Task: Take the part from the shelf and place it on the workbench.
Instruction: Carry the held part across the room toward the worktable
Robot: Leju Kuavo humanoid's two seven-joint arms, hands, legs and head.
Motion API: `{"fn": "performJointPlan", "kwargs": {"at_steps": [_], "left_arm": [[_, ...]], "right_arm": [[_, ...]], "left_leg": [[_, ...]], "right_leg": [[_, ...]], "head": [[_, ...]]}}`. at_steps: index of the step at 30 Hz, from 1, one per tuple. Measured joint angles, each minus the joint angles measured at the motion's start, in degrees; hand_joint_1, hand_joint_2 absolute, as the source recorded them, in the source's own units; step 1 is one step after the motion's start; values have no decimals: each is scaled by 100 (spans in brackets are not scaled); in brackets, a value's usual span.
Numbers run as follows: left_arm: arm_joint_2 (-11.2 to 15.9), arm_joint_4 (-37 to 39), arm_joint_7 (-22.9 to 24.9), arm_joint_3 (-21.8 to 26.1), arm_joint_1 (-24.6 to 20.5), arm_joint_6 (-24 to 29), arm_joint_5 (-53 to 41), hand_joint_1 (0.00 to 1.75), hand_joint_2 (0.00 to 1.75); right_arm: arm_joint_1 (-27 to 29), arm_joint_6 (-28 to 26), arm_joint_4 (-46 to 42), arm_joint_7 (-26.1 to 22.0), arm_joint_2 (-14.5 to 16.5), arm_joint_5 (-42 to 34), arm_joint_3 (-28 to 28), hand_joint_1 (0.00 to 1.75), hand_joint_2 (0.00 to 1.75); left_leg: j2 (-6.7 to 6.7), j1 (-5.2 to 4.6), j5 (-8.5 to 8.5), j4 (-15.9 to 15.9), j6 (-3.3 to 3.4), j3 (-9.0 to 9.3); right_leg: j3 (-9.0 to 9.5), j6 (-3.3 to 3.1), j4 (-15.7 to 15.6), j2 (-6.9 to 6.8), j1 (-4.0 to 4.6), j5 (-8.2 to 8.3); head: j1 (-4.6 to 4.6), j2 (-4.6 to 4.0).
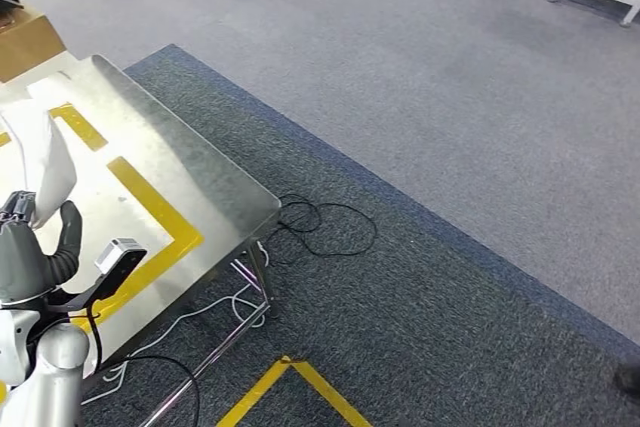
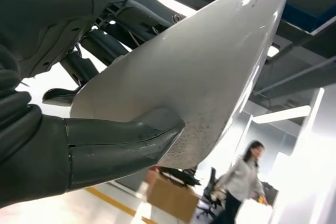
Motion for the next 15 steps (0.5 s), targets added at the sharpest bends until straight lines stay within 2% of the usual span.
{"fn": "performJointPlan", "kwargs": {"at_steps": [1,2,3,4,5,6,7,8,9,10,11,12,13,14,15], "left_arm": [[4,2,7,-9,-17,1,-10,175,175],[2,5,13,-22,-31,1,-19,175,175],[-1,11,18,-33,-38,1,-25,175,175],[-4,19,20,-41,-32,1,-29,175,175],[-4,25,20,-45,-22,0,-31,175,175],[-4,31,20,-45,-15,-1,-31,175,175],[-3,34,20,-45,-11,-1,-32,175,175],[-3,34,20,-45,-12,-1,-32,175,175],[-3,35,20,-45,-18,-1,-32,175,175],[-4,36,22,-45,-27,-2,-32,175,175],[-4,38,24,-45,-34,-2,-32,175,175],[-4,39,27,-46,-38,-3,-32,175,175],[0,40,29,-46,-37,-3,-32,175,175],[10,41,30,-46,-29,-2,-32,175,175],[20,41,31,-45,-31,-1,-32,175,175]], "right_arm": [[-5,1,0,-1,2,-1,0,0,0],[-2,1,0,-1,2,-1,0,0,0],[7,2,0,0,2,-1,0,0,0],[20,3,0,1,2,-1,0,0,0],[33,3,1,1,2,-1,0,0,0],[37,3,1,1,2,0,0,0,0],[37,3,0,1,2,3,0,0,0],[33,2,0,0,2,5,0,0,0],[28,3,-1,-1,2,7,0,0,0],[25,3,-1,-1,2,9,0,0,0],[25,4,-1,-1,3,9,1,0,0],[27,4,-1,-1,4,10,1,0,0],[29,4,-1,0,6,10,2,0,0],[29,4,0,0,8,10,2,0,0],[26,2,1,0,9,10,2,0,0]], "left_leg": [[-68,23,9,-25,29,19],[-138,32,8,-32,51,22],[-213,34,4,-32,71,21],[-297,33,0,-30,84,21],[-387,32,-3,-26,87,22],[-476,34,-5,-20,85,24],[-567,39,-11,-13,76,29],[-651,47,-21,1,60,34],[-731,47,-35,24,33,25],[-808,53,-44,48,2,5],[-873,63,-46,66,-34,-21],[-943,75,-37,71,-74,-48],[-1011,93,-25,65,-110,-64],[-1004,99,-29,70,-143,-72],[-895,93,-68,132,-178,-101]], "right_leg": [[-95,24,194,188,-11,-112],[-277,37,533,387,-20,-267],[-497,45,926,495,-24,-421],[-712,49,1278,540,-25,-522],[-870,52,1487,557,-24,-527],[-915,51,1461,561,-26,-409],[-853,47,1224,579,-30,-194],[-716,44,847,642,-41,50],[-565,40,476,786,-61,218],[-429,30,190,914,-78,310],[-348,17,32,1014,-86,322],[-311,-4,-10,1054,-83,288],[-283,-35,-27,994,-79,284],[-266,-64,-46,928,-79,290],[-239,-98,-64,858,-83,292]], "head": [[10,0],[23,0],[31,0],[40,0],[41,0],[40,0],[40,0],[41,0],[40,0],[37,0],[37,0],[34,0],[34,0],[36,0],[18,0]]}}
